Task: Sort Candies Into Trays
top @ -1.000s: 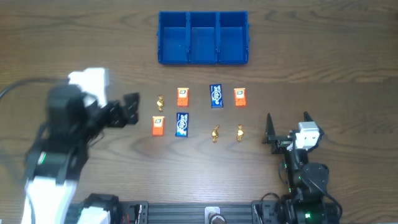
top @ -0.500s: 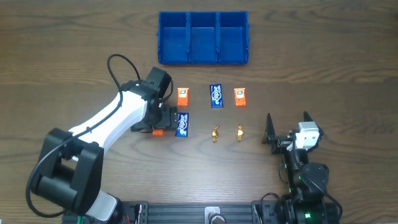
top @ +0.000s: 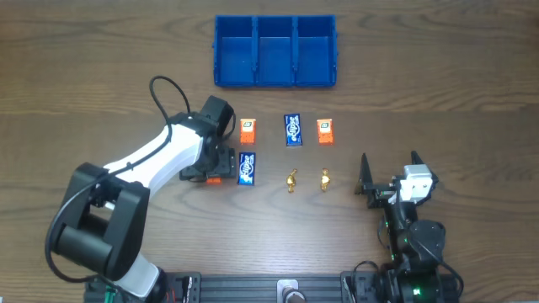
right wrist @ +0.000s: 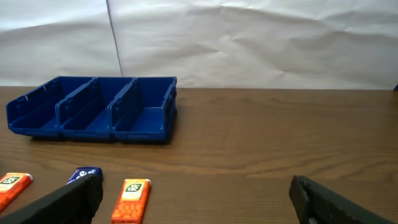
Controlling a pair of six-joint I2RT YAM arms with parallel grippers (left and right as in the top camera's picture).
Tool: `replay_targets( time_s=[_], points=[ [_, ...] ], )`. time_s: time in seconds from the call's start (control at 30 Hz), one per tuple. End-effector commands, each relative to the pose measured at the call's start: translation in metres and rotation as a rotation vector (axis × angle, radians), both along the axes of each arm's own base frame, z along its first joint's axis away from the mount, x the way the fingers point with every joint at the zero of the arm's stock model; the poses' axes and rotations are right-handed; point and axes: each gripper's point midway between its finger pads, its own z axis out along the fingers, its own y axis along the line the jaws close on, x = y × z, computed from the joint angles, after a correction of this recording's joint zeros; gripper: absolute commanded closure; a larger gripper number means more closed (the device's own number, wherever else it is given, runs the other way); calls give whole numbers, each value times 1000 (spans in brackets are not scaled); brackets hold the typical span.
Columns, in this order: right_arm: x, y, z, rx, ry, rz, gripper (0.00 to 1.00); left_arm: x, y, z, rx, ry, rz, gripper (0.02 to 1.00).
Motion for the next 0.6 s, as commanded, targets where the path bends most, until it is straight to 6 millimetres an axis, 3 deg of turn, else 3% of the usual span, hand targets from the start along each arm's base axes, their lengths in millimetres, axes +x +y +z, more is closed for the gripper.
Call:
replay_targets(
  time_s=[0.03, 0.1, 0.2, 0.33, 0.4, 0.43, 0.57, 0.6],
  points=[
    [0, -1, -1, -13, 2, -5, 3, -4, 6, -11, 31, 28, 11, 336],
    [0, -1, -1, -13, 2, -5, 3, -3, 4, -12, 24, 23, 12, 485],
    [0, -1, -1, -13, 2, -5, 3, -1, 4, -12, 21, 17, 11, 617],
    [0, -1, -1, -13, 2, -5, 3, 4, 0, -7, 0, -8, 26, 671],
    [0, -1, -1, -13, 2, -5, 3, 13, -6, 16, -32, -81, 30, 671],
    [0, -1, -1, -13, 2, -5, 3, 19, -7, 31, -44, -127, 36, 673],
    [0, -1, -1, -13, 2, -5, 3, 73, 0, 170, -57, -507, 134, 671],
    [0, -1, -1, -13, 2, -5, 3, 83, 4, 187, -33, -541, 144, 676]
  ],
)
